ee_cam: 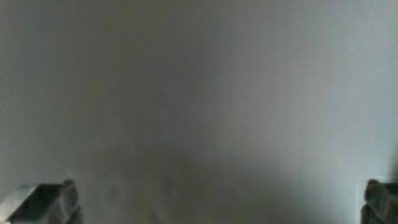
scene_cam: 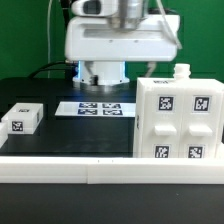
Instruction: Assemble cabinet
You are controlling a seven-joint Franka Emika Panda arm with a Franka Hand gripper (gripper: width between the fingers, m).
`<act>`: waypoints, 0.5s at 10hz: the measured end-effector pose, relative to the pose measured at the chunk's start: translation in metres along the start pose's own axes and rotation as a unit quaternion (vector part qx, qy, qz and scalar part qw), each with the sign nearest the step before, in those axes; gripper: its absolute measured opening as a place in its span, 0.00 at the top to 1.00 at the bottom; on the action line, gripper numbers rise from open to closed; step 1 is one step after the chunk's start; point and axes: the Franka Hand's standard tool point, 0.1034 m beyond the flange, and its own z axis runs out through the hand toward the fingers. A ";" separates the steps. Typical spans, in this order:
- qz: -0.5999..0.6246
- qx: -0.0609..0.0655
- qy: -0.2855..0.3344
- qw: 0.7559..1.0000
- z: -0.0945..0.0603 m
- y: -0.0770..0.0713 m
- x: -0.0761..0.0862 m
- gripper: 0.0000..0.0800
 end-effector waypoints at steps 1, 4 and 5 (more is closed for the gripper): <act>-0.008 -0.002 0.000 1.000 0.004 0.027 -0.009 0.00; -0.014 0.006 -0.004 1.000 0.019 0.092 -0.036 0.00; -0.013 0.006 -0.005 1.000 0.021 0.107 -0.041 0.00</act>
Offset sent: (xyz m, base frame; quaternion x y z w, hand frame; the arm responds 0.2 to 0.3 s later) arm -0.0197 -0.0648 -0.0214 0.0153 0.0203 -0.0141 0.9996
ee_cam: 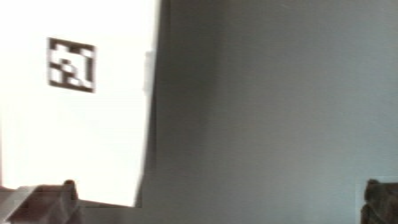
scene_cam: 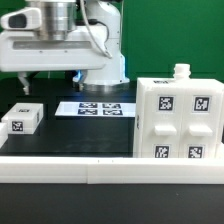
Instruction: Assemble cabinet
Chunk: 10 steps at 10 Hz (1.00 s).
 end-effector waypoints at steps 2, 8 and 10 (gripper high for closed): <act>0.002 -0.001 -0.003 1.000 0.005 0.020 -0.009 0.00; 0.003 -0.008 -0.020 1.000 0.033 0.053 -0.028 0.00; 0.001 -0.011 -0.024 1.000 0.042 0.052 -0.030 0.00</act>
Offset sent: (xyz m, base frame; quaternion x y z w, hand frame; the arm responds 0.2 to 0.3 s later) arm -0.0007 -0.0295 -0.0094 -0.0018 0.0073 0.0021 1.0000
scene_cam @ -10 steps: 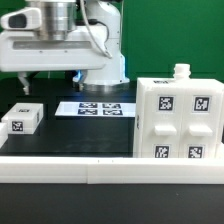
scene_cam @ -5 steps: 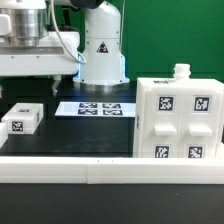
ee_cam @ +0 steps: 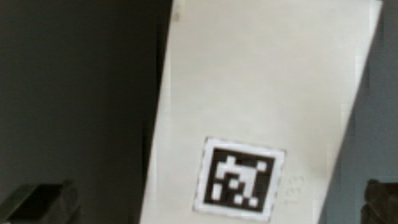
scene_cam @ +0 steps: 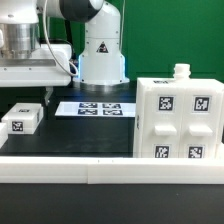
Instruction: Assemble cabinet
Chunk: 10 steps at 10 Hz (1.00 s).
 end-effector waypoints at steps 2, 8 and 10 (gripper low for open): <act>-0.003 -0.004 -0.004 1.000 0.012 -0.001 -0.002 0.00; -0.007 -0.006 -0.006 1.000 0.018 -0.003 -0.002 0.30; -0.007 -0.006 -0.006 1.000 0.018 -0.003 -0.002 0.30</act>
Offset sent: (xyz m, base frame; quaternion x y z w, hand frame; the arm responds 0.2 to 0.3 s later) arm 0.0056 0.0037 -0.0146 -0.0020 0.0246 0.0047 0.9997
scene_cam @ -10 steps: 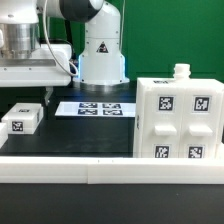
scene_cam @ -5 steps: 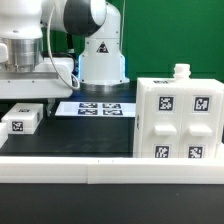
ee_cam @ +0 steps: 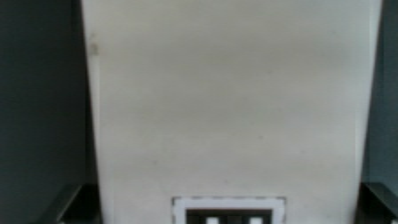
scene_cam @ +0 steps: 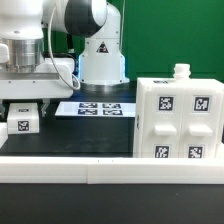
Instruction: Assemble cabinet
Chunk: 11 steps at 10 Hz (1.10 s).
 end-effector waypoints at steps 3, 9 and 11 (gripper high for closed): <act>-0.002 0.007 -0.006 1.000 -0.004 -0.004 0.001 0.30; 0.049 0.038 0.002 0.998 -0.129 -0.090 0.071 0.30; 0.023 0.035 0.014 0.999 -0.139 -0.104 0.091 0.30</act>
Offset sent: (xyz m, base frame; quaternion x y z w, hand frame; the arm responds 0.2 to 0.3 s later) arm 0.0009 0.0129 0.0765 -0.0154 -0.0491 -0.0374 0.9980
